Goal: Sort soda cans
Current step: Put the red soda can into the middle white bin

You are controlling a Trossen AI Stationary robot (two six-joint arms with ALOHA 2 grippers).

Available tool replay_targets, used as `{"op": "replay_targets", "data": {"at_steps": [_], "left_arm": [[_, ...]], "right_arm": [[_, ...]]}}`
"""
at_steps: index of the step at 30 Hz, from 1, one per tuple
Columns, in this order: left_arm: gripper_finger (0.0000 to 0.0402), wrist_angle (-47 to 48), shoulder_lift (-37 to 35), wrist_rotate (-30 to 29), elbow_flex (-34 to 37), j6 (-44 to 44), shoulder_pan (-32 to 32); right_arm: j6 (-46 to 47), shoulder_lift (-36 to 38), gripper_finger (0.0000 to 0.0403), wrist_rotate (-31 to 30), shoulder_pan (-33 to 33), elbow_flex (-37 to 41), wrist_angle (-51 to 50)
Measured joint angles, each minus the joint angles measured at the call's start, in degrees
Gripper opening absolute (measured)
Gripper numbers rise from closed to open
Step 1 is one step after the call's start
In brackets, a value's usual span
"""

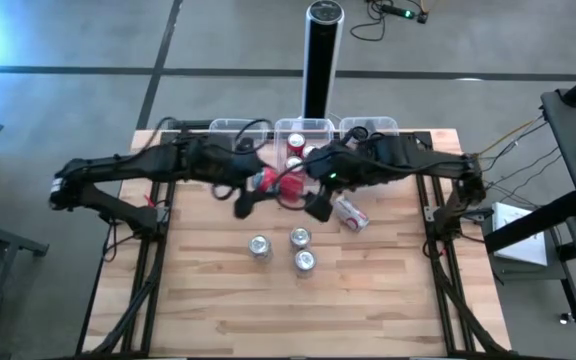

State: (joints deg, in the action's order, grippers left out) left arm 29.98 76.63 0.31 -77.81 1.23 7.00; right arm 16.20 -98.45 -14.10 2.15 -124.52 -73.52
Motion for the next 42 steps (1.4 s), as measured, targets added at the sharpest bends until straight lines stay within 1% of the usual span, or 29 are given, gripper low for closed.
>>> {"op": "replay_targets", "data": {"at_steps": [3,6,10,12,15,18,22,27,32,36,42], "left_arm": [[0.0284,0.02,5.22,-2.91,-3.86,0.22,0.81],[0.0284,0.76,10.26,-2.91,-8.56,0.34,1.14],[0.0284,5.19,16.55,-2.94,-16.96,0.38,2.33],[0.0284,9.22,20.30,-5.54,-21.46,0.47,3.67],[0.0284,14.92,26.51,-7.96,-27.46,0.92,5.95],[0.0284,19.50,31.87,-7.88,-32.94,1.11,7.51],[0.0284,25.77,37.63,-7.37,-40.06,2.38,8.03],[0.0284,30.51,43.53,-7.36,-47.27,3.72,8.03],[0.0284,36.06,49.08,-8.68,-53.30,4.55,8.91],[0.0284,38.66,52.42,-7.66,-57.27,5.27,9.01],[0.0284,39.69,53.45,-6.72,-55.98,5.32,9.68]], "right_arm": [[-3.27,1.82,0.0363,-0.74,-1.00,0.14,0.04],[-6.77,3.53,0.0363,-2.28,-1.13,1.30,-0.46],[-8.64,6.73,0.0364,-5.60,-1.09,4.33,-3.02],[-8.66,8.83,0.0364,-6.51,-1.30,6.74,-2.92],[-7.11,12.06,0.0364,-6.98,-1.38,10.93,-2.30],[-4.96,15.49,0.0364,-6.96,-1.34,15.71,-1.88],[-0.94,20.10,0.0364,-6.94,-1.33,22.77,-0.54],[3.65,24.87,0.0364,-6.94,-1.31,30.27,1.26],[6.19,28.47,0.0364,-6.70,-1.29,35.79,4.50],[6.95,29.66,0.0364,-6.50,-1.29,37.63,5.36],[7.88,29.64,0.0364,-6.52,-1.29,37.69,5.96]]}}
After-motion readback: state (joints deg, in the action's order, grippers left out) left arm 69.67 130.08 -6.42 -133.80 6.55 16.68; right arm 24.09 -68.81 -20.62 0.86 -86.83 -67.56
